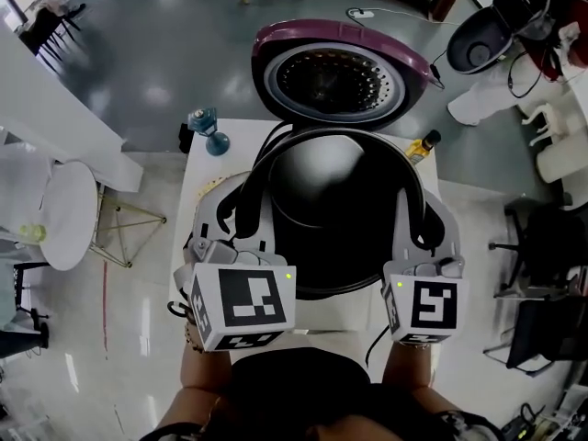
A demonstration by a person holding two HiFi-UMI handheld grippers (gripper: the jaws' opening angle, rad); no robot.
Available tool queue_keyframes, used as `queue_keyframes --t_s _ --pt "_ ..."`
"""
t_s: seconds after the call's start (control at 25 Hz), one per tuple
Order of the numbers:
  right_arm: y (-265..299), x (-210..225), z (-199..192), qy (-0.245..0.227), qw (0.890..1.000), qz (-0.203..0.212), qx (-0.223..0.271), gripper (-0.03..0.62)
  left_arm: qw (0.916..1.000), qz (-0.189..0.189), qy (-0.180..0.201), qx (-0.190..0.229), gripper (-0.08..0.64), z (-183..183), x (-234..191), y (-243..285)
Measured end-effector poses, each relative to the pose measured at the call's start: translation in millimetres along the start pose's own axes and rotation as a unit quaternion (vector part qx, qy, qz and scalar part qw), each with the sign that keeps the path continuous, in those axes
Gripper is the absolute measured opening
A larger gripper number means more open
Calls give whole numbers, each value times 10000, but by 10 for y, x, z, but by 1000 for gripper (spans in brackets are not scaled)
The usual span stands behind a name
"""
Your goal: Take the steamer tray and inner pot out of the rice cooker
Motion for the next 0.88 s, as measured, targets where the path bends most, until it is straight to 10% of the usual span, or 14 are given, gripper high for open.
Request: queue_keyframes --t_s 0.88 --pt "-686 1910 -493 33 9990 -435 -34 11 9986 -440 137 260 18 962 1765 424"
Point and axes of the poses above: the fingertips, and each gripper's own axes: y forward along the fingers, x to its right, z out of its top, the point moved 10 cm from there along -y, backward along the fingers, and after that the axes turned 15 degrees about -z, right-handed, at the moved point
